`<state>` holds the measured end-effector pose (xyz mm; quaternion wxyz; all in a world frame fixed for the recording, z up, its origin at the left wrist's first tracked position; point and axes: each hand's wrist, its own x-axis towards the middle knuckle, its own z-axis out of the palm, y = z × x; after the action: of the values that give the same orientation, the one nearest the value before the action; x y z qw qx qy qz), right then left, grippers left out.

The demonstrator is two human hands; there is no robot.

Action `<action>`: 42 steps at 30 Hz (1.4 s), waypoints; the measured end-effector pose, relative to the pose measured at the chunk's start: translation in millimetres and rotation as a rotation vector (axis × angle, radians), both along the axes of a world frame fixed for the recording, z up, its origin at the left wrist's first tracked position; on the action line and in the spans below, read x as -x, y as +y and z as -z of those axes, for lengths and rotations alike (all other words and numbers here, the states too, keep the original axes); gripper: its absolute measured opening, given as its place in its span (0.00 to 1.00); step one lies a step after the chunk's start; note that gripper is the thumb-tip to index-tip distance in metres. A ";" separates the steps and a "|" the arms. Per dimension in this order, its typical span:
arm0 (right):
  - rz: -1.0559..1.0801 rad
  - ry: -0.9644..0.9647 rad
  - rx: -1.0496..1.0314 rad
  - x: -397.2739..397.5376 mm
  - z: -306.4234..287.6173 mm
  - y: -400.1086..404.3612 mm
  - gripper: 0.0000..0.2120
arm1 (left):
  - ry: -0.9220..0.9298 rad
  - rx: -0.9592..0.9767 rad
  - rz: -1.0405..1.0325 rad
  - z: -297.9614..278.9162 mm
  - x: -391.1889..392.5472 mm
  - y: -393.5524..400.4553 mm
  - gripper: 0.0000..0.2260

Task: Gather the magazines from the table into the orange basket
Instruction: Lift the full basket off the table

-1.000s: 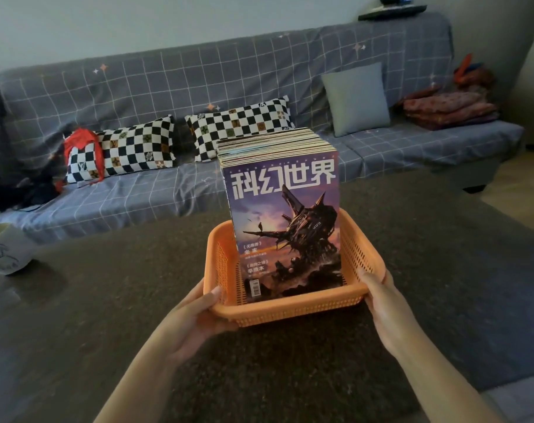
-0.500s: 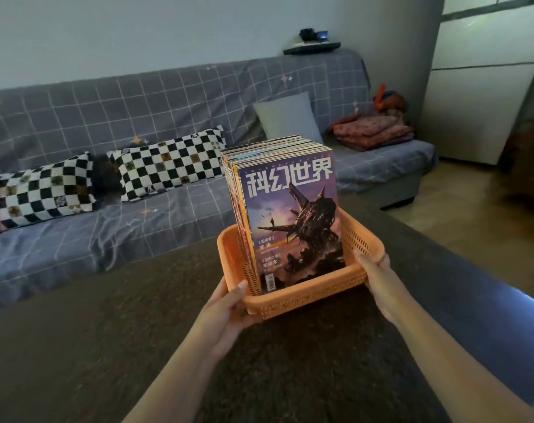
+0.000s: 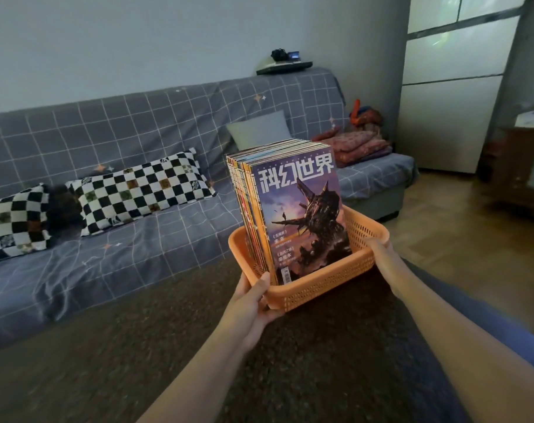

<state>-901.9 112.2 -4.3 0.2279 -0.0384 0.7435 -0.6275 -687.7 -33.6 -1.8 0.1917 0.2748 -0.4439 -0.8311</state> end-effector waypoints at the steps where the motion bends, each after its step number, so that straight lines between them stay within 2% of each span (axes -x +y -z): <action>1: 0.007 -0.005 0.004 6.9 -0.9 -0.1 0.28 | 0.003 0.002 -0.004 -0.2 8.4 1.3 0.20; 6: 0.039 0.009 0.030 27.7 -7.0 -2.0 0.24 | 0.005 0.030 -0.004 0.8 39.1 2.5 0.22; 9: 0.051 0.022 0.033 33.9 -7.4 -4.4 0.24 | 0.011 0.042 -0.005 0.3 49.6 1.6 0.22; 15: 0.024 -0.074 0.090 40.6 -7.7 -2.5 0.26 | 0.006 0.039 0.000 -1.3 60.6 0.6 0.22; 24: 0.065 -0.057 0.095 40.0 -8.6 -4.1 0.27 | -0.019 0.049 -0.006 -3.0 64.6 -1.8 0.22; 31: 0.074 -0.043 -0.009 21.8 -13.0 -6.1 0.30 | -0.107 0.079 -0.034 -5.2 65.2 -1.4 0.25; 36: 0.043 -0.005 -0.043 -0.9 -22.3 -2.1 0.28 | -0.174 0.089 -0.029 -12.8 54.2 4.5 0.25; 42: 0.077 0.008 -0.051 -40.4 -36.2 6.1 0.31 | -0.243 0.133 -0.042 -33.8 32.9 23.6 0.31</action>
<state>-861.5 118.3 32.0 0.2016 -0.0063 0.7610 -0.6166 -720.5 -10.0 31.9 0.1717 0.3694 -0.5122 -0.7561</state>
